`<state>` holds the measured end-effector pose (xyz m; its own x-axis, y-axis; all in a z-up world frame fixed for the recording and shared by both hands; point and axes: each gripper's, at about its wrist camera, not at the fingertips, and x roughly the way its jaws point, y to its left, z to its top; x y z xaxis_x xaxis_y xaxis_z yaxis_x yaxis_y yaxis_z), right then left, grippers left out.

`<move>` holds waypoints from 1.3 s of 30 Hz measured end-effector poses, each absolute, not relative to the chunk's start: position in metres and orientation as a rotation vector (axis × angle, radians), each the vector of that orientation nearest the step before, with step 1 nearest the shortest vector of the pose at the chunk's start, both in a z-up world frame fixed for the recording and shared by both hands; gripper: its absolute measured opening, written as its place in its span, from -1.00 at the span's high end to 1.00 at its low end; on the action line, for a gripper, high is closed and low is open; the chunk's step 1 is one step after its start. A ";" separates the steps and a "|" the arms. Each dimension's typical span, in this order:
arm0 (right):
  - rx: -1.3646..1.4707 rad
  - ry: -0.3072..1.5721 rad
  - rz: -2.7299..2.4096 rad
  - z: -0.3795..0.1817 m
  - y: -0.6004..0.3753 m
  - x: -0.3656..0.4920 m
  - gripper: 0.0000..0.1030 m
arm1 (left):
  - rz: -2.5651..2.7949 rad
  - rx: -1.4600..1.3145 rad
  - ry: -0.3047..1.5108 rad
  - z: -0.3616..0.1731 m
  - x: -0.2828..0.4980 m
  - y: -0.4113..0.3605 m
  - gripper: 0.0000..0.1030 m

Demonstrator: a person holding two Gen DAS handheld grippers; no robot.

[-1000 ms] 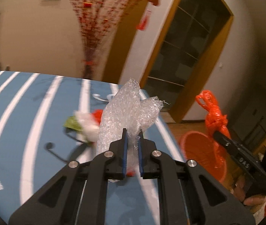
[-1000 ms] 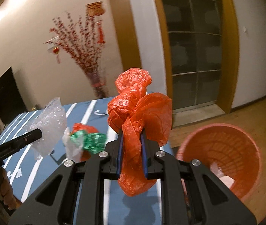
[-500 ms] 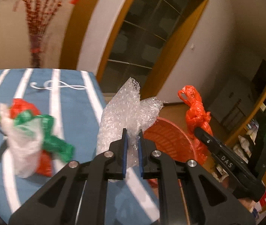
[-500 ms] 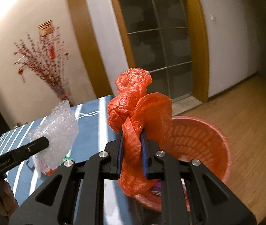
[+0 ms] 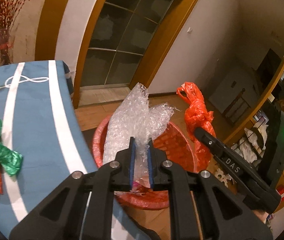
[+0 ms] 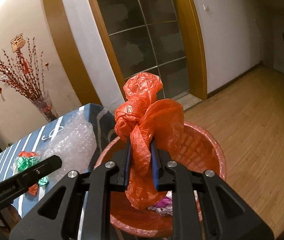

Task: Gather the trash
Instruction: 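Carry both bags over the orange basket and open both tools to drop them, then grasp the clear plastic bag with the left tool while the right tool grasps the green bag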

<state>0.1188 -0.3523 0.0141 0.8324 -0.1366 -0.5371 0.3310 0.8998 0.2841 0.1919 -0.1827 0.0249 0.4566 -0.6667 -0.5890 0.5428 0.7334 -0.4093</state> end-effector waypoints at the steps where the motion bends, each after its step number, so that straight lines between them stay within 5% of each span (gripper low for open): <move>1: 0.388 0.540 -0.254 0.011 -0.355 0.121 0.66 | -0.748 -0.170 0.810 0.021 0.193 -0.186 0.74; 8: 0.377 0.565 -0.285 -0.003 -0.359 0.126 0.10 | -0.731 -0.159 0.863 -0.002 0.206 -0.193 0.38; 15: 0.388 0.560 -0.312 -0.005 -0.359 0.119 -0.20 | -0.667 -0.146 0.854 -0.009 0.211 -0.169 -0.03; 21: 0.363 0.558 -0.294 0.001 -0.344 0.118 -0.23 | -0.616 -0.129 0.810 0.001 0.198 -0.142 -0.21; 39: 0.224 0.578 -0.149 0.011 -0.262 0.124 -0.23 | -0.300 -0.209 0.650 0.045 0.189 0.025 -0.23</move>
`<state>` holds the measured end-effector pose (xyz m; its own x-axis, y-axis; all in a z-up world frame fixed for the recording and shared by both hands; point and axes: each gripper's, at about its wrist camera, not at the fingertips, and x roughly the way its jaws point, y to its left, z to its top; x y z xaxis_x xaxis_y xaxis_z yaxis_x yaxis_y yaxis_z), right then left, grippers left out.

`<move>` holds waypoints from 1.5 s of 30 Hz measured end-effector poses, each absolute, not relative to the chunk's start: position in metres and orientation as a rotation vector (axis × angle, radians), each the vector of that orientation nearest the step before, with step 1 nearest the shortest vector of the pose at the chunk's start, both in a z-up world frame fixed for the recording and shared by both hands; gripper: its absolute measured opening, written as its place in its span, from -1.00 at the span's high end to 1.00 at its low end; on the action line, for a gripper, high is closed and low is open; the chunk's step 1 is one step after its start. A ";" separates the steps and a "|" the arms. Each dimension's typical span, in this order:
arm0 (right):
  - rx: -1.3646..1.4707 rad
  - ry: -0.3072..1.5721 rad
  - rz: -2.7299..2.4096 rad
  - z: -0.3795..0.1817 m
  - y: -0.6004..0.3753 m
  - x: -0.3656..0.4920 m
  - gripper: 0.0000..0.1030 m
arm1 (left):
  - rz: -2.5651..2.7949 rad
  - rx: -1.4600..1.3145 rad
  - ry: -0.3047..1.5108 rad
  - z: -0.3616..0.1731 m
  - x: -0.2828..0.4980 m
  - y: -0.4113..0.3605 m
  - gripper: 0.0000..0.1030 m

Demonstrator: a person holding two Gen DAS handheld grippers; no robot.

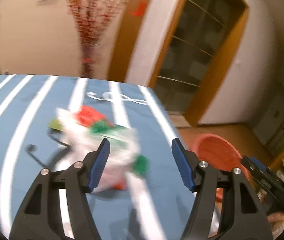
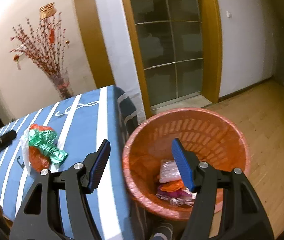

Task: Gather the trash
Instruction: 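Grasp the clear plastic bag with the left tool while the right tool grasps the green bag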

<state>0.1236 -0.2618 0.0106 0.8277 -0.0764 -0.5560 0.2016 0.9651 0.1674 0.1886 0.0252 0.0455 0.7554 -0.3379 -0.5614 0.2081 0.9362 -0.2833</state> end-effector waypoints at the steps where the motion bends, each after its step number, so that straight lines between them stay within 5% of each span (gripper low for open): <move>1: 0.216 0.579 -0.142 0.010 -0.258 0.125 -0.23 | -0.266 -0.215 0.651 0.045 0.195 0.038 -0.23; 19: 0.161 0.642 -0.086 -0.008 -0.222 0.146 -0.23 | -0.186 -0.370 0.846 -0.008 0.269 0.083 0.23; 45: 0.101 0.649 0.012 -0.006 -0.172 0.162 -0.23 | -0.171 -0.310 0.813 -0.015 0.242 0.096 0.47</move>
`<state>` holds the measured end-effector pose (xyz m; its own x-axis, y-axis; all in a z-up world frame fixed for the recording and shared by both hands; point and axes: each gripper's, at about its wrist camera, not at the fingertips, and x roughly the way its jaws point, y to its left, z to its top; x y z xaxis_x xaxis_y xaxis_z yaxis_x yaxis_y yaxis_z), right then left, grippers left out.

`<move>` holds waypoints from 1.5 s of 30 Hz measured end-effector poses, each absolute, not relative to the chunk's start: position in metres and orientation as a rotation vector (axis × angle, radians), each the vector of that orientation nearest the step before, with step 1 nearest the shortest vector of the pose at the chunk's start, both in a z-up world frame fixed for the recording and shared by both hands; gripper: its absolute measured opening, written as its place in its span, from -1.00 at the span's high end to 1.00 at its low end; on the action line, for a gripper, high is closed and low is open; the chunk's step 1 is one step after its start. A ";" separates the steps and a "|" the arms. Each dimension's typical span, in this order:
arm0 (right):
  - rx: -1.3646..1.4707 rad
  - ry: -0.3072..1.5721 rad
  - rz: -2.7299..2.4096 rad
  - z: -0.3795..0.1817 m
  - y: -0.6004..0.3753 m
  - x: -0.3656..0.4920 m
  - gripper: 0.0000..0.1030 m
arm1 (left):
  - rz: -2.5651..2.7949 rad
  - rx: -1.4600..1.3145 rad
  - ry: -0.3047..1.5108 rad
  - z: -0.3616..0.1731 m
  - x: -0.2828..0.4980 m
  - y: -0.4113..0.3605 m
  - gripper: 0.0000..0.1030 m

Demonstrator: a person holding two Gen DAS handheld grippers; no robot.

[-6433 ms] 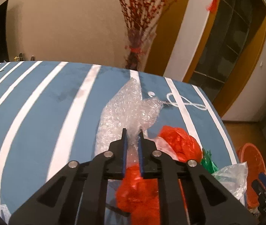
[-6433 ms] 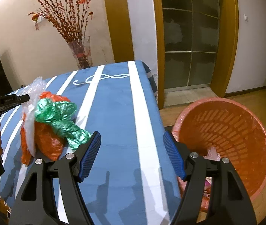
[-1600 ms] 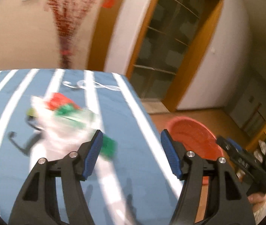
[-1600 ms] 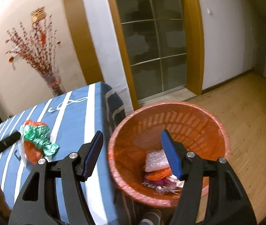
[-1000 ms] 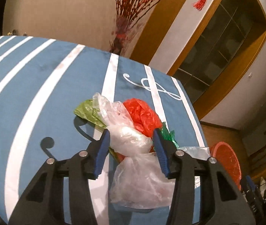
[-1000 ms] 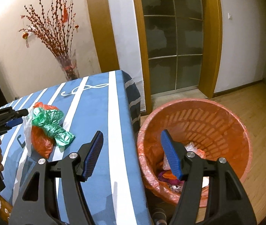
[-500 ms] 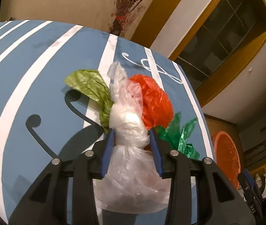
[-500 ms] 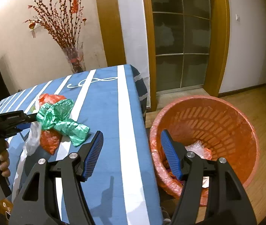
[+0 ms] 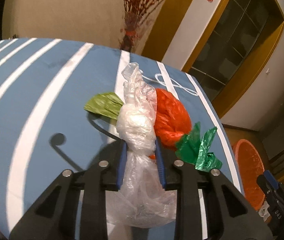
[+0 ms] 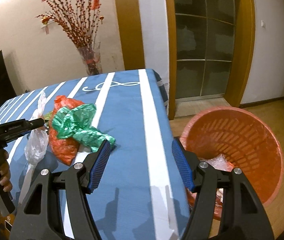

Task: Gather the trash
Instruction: 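Grasp the clear plastic bag with the left tool while the right tool grasps the green bag, then carry both bags over the orange basket and open both tools to drop them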

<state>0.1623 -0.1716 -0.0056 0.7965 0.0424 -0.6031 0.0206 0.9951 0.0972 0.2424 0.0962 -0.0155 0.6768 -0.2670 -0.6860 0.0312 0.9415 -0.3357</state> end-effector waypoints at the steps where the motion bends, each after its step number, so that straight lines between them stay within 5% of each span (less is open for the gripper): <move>1: 0.099 0.649 0.021 -0.005 -0.167 0.164 -0.23 | -0.162 -0.304 0.804 -0.013 0.240 0.101 0.47; 23: 0.029 0.813 0.176 -0.044 -0.096 0.237 -0.20 | -0.050 -0.309 0.757 0.000 0.217 0.188 0.46; 34: 0.057 0.837 0.163 -0.048 -0.110 0.234 0.88 | -0.083 -0.305 0.772 -0.003 0.220 0.173 0.46; 45: 0.103 0.778 0.158 -0.035 -0.126 0.220 1.00 | -0.148 -0.278 0.767 0.002 0.216 0.141 0.46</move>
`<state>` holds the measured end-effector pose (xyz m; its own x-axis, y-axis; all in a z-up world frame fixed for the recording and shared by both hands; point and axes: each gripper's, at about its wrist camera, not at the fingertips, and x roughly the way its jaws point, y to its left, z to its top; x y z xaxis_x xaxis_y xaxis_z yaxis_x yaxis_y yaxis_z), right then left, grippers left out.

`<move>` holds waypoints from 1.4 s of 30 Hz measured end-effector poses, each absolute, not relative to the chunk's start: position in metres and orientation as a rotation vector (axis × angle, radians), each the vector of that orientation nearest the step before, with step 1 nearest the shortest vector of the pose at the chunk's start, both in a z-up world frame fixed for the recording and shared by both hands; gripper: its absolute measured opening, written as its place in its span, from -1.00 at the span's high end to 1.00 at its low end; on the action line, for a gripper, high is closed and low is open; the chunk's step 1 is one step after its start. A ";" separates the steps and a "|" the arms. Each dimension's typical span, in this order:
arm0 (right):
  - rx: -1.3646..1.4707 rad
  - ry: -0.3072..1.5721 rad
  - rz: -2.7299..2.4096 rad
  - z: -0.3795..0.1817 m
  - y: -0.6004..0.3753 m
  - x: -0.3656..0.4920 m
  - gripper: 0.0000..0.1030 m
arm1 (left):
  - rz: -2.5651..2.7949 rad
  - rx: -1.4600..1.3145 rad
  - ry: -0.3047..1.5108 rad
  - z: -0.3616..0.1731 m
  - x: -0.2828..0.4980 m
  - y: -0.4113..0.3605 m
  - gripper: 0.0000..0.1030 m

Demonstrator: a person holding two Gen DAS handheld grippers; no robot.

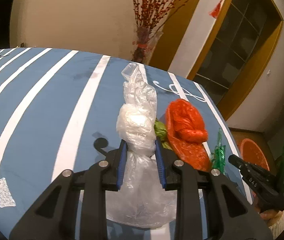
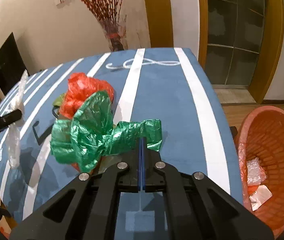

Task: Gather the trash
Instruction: 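Carry both bags over the orange basket and open both tools to drop them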

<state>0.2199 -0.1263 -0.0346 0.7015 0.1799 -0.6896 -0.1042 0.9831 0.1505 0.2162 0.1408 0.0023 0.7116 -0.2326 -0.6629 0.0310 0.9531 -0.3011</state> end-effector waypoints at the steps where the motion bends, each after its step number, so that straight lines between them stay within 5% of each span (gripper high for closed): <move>1: 0.119 0.776 0.162 -0.033 -0.128 0.220 1.00 | -0.152 -0.275 0.767 0.003 0.215 0.139 0.46; 3: 0.166 0.778 0.165 -0.029 -0.132 0.224 0.87 | -0.155 -0.273 0.767 0.002 0.215 0.137 0.46; 6: 0.200 0.764 0.147 -0.025 -0.132 0.229 0.11 | -0.154 -0.276 0.768 0.002 0.215 0.137 0.46; 7: 0.200 0.761 0.145 -0.025 -0.130 0.230 0.06 | -0.153 -0.276 0.768 0.002 0.215 0.136 0.46; 15: 0.168 0.870 0.160 -0.049 -0.107 0.247 0.08 | -0.158 -0.275 0.773 0.001 0.216 0.137 0.46; 19: 0.149 0.859 0.179 -0.048 -0.109 0.239 0.53 | -0.168 -0.276 0.775 0.000 0.215 0.135 0.46; 42: 0.182 0.591 -0.118 0.014 -0.244 0.161 0.55 | -0.468 -0.205 0.748 0.026 0.202 -0.002 0.46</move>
